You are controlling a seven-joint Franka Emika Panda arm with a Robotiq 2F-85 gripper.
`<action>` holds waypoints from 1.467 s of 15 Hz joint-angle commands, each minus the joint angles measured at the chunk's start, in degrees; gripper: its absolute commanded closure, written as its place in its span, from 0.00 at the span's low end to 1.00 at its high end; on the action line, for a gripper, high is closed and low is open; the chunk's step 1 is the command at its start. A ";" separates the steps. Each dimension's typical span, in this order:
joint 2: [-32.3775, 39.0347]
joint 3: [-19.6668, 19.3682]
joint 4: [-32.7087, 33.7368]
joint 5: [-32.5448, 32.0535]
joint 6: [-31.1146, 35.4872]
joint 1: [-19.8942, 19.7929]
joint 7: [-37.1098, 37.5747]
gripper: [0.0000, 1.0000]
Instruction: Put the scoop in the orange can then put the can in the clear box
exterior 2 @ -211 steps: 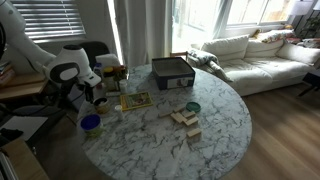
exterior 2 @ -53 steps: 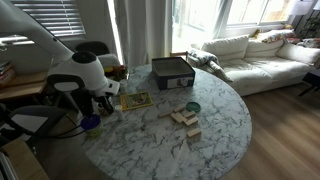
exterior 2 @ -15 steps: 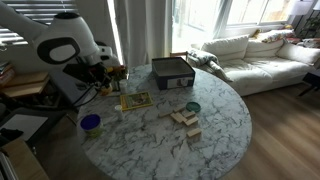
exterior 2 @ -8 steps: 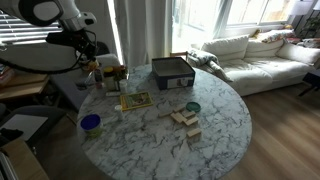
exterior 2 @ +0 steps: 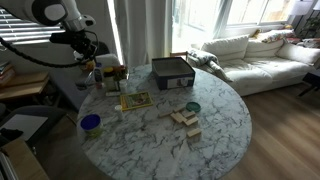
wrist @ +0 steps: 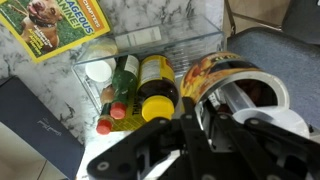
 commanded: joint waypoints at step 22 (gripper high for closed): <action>16.82 1.33 8.87 -15.71 3.67 0.52 3.57 0.97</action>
